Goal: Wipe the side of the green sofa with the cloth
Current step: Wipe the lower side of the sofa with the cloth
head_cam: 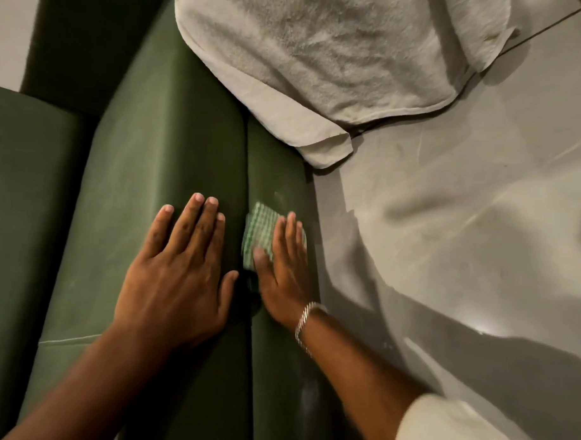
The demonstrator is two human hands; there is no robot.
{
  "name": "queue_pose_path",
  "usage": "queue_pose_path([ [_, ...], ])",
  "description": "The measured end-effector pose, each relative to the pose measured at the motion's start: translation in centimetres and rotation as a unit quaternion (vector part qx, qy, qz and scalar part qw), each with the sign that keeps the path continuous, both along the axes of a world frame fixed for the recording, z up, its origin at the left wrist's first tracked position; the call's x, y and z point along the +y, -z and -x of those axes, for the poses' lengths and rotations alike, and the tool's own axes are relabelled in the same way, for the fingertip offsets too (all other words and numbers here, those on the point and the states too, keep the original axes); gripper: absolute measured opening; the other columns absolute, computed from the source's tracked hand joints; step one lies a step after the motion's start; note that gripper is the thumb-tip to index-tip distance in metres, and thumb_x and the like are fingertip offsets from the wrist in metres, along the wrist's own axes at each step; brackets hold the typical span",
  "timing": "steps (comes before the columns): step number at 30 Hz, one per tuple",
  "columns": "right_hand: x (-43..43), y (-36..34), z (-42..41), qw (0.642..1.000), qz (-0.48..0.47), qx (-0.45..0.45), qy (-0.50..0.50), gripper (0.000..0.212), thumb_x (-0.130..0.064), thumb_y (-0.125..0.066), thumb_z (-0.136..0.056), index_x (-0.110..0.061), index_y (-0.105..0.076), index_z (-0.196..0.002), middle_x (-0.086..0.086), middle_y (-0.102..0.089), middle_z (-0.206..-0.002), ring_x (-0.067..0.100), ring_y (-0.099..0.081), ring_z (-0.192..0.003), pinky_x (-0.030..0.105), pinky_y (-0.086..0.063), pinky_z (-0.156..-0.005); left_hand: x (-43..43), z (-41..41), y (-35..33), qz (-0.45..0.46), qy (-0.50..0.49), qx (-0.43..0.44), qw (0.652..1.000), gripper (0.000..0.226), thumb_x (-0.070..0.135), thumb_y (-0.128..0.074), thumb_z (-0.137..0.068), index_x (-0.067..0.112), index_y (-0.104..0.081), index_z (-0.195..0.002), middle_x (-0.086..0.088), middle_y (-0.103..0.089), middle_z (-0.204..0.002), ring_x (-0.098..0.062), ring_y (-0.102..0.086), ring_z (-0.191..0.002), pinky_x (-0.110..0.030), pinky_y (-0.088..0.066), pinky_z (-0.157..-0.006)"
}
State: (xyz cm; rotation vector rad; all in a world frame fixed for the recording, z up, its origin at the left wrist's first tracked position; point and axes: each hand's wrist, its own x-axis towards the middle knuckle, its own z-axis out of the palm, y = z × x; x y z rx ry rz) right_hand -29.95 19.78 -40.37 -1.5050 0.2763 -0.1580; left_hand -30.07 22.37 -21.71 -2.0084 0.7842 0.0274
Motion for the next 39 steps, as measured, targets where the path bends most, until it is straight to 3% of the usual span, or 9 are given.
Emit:
queue_pose_path([
  [5, -3.7, 0.3, -8.3, 1.000, -0.024, 0.014, 0.004, 0.074, -0.052, -0.018, -0.094, -0.012, 0.002, -0.152, 0.009, 0.008, -0.164, 0.021, 0.012, -0.151, 0.043, 0.004, -0.125, 0.0, 0.0, 0.0, -0.001, 0.001, -0.006, 1.000, 0.075, 0.048, -0.029, -0.088, 0.000, -0.034, -0.146, -0.020, -0.029, -0.158, -0.032, -0.017, -0.150, -0.054, -0.018, -0.121],
  [10, -0.1, 3.5, 0.3, 0.993, -0.092, 0.058, 0.040, 0.077, -0.065, -0.008, -0.090, -0.020, 0.001, -0.151, -0.005, 0.009, -0.162, 0.012, 0.011, -0.150, 0.044, -0.002, -0.125, -0.3, 0.0, 0.3, -0.015, 0.006, 0.000, 1.000, 0.076, 0.045, -0.033, -0.085, -0.001, -0.034, -0.145, -0.022, -0.029, -0.157, -0.035, -0.019, -0.150, -0.056, -0.016, -0.121],
  [14, 1.6, 1.8, 2.6, 0.996, -0.069, 0.042, 0.043, 0.086, -0.077, 0.007, -0.078, -0.026, 0.009, -0.147, -0.008, 0.015, -0.158, 0.009, 0.015, -0.148, 0.039, 0.004, -0.125, -0.4, -0.2, 0.8, -0.031, 0.010, 0.005, 0.999, 0.076, 0.044, -0.032, -0.085, -0.003, -0.033, -0.145, -0.023, -0.029, -0.157, -0.035, -0.020, -0.149, -0.057, -0.016, -0.120],
  [18, -1.5, -0.8, -4.4, 0.998, -0.032, 0.007, 0.051, 0.071, -0.058, -0.017, -0.092, -0.024, -0.006, -0.153, 0.005, 0.000, -0.165, 0.020, 0.003, -0.152, 0.037, 0.003, -0.124, 0.1, 0.8, 0.7, -0.014, 0.008, 0.003, 1.000, 0.073, 0.040, -0.034, -0.084, -0.004, -0.038, -0.142, -0.023, -0.033, -0.155, -0.037, -0.026, -0.147, -0.058, -0.019, -0.119],
  [21, -2.5, 0.1, -6.3, 0.998, -0.045, 0.014, 0.051, 0.069, -0.053, -0.021, -0.091, -0.026, -0.011, -0.153, 0.006, -0.003, -0.165, 0.024, 0.000, -0.152, 0.039, 0.001, -0.124, 1.3, 3.5, 0.8, -0.003, 0.003, 0.007, 1.000, 0.073, 0.039, -0.037, -0.084, -0.004, -0.036, -0.143, -0.023, -0.031, -0.156, -0.036, -0.025, -0.148, -0.057, -0.018, -0.120],
  [27, 1.3, 2.5, 3.7, 0.992, -0.104, 0.070, 0.015, 0.064, -0.049, -0.021, -0.095, -0.023, -0.012, -0.152, 0.002, -0.002, -0.165, 0.020, 0.004, -0.152, 0.033, 0.007, -0.122, 3.0, 8.0, 0.6, -0.033, -0.009, 0.013, 0.999, 0.074, 0.039, -0.033, -0.085, -0.004, -0.031, -0.145, -0.024, -0.029, -0.157, -0.037, -0.022, -0.149, -0.056, -0.015, -0.121],
  [33, 4.7, 2.9, 14.4, 0.990, -0.135, 0.025, -0.043, 0.068, -0.051, -0.034, -0.091, -0.027, -0.016, -0.152, -0.001, -0.006, -0.165, 0.013, 0.002, -0.151, 0.035, -0.003, -0.124, 3.8, 10.7, 0.9, -0.055, -0.022, -0.034, 0.998, 0.079, 0.048, -0.016, -0.089, 0.002, -0.002, -0.152, -0.018, -0.002, -0.165, -0.032, 0.004, -0.153, -0.051, 0.004, -0.123],
  [37, 6.7, 5.2, 19.6, 0.979, -0.175, 0.087, -0.054, 0.097, -0.086, -0.028, -0.074, -0.029, -0.014, -0.152, 0.001, -0.011, -0.165, 0.017, -0.011, -0.151, 0.048, -0.018, -0.123, 4.8, 12.6, 1.1, -0.049, -0.019, -0.048, 0.997, 0.079, 0.048, -0.013, -0.089, 0.002, 0.002, -0.151, -0.017, 0.001, -0.165, -0.031, 0.006, -0.153, -0.051, 0.004, -0.123],
  [39, 8.6, 5.5, 22.5, 0.976, -0.182, 0.110, -0.053, 0.109, -0.094, -0.017, -0.066, -0.028, -0.008, -0.152, 0.001, -0.005, -0.165, 0.016, -0.005, -0.152, 0.044, -0.009, -0.125, 5.2, 13.3, 1.1, -0.048, -0.017, -0.054, 0.997, 0.079, 0.048, -0.012, -0.089, 0.002, 0.001, -0.151, -0.017, 0.001, -0.165, -0.031, 0.005, -0.153, -0.051, 0.003, -0.123],
])
